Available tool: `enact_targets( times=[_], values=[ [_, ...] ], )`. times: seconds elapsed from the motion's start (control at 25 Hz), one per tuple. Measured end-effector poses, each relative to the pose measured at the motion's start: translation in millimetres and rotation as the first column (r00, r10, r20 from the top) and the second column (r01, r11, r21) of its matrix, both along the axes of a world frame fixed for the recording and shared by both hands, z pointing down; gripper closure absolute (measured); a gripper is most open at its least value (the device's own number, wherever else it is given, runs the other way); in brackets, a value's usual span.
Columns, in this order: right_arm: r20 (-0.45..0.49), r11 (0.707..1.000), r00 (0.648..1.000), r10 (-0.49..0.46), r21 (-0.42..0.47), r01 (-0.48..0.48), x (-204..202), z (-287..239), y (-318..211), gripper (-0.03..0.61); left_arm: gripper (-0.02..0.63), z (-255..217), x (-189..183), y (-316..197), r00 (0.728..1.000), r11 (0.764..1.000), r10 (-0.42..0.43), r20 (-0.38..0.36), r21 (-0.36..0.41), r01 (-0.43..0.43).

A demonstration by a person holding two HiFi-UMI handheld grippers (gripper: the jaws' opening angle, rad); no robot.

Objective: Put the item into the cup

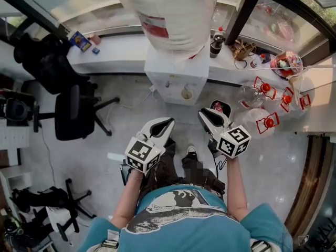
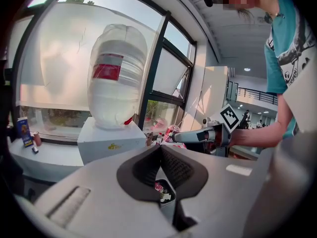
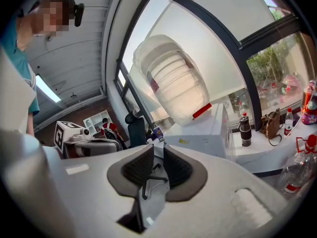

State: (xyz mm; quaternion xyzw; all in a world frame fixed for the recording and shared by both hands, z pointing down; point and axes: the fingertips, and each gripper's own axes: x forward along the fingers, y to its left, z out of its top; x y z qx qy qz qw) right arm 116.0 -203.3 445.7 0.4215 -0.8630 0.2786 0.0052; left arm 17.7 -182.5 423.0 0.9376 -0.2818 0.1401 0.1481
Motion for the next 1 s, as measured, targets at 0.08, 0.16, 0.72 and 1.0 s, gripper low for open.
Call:
enact_targets(
  times=[0.08, 0.16, 0.72, 1.0],
  values=[
    [0.005, 1.0, 1.0, -0.019, 0.018, 0.019, 2, -9, 7, 0.525, 0.6, -7, 3, 6, 1.0, 1.0, -0.024, -0.004, 0.014, 0.024],
    [0.011, 0.999, 0.999, -0.042, 0.031, 0.042, 4, -15, 15, 0.532, 0.6, -13, 7, 13, 0.999, 0.999, -0.048, -0.009, 0.025, 0.048],
    [0.03, 0.994, 0.994, -0.106, 0.016, 0.105, 38, -15, 79, 0.54, 0.598, -10, 43, 71, 0.989, 0.99, -0.142, -0.035, -0.02, 0.142],
    [0.047, 0.993, 0.992, -0.116, -0.002, 0.116, 39, -9, 97, 0.54, 0.598, -12, 58, 78, 0.994, 0.993, -0.111, -0.02, -0.028, 0.111]
  ],
)
